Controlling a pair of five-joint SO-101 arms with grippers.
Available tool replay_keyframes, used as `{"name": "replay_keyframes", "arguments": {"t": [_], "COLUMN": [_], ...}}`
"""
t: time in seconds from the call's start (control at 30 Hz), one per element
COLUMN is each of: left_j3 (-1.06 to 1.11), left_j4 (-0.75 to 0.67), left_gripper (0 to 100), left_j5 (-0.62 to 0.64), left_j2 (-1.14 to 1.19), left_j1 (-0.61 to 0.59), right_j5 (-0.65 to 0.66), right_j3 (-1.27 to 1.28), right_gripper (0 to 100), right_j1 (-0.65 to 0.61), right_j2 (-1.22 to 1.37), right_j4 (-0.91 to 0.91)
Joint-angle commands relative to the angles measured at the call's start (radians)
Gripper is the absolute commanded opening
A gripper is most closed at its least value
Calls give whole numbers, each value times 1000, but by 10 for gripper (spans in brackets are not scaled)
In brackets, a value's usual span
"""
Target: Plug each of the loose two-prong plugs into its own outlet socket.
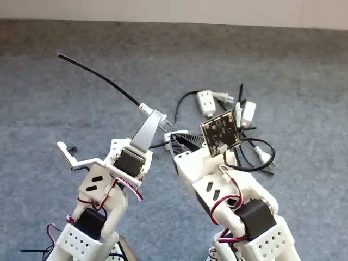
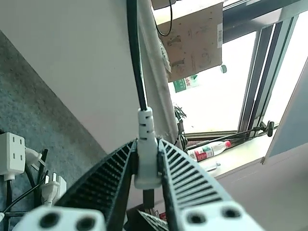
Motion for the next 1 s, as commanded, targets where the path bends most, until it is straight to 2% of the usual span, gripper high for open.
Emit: {"name": "replay_keyframes", "arguments": {"t": [0.0,0.17,0.47,0.7,0.97], "left_j3": [19,19,19,19,19], "left_j4": [5,5,57,57,57], "left_gripper": [8,8,8,8,8], "left_j5": [9,6,6,6,6], "left_j2": [2,4,-4,-4,-4], "left_j1": [-7,16,65,65,65], "right_j5": [-12,-14,-20,-21,-20], "right_j3": [-58,-62,-196,-278,-427], "right_gripper": [7,7,7,7,7], "right_j1": [15,15,12,16,117], "right_j2": [8,25,351,433,570], "right_j4": [-28,-28,-22,-22,-27]}}
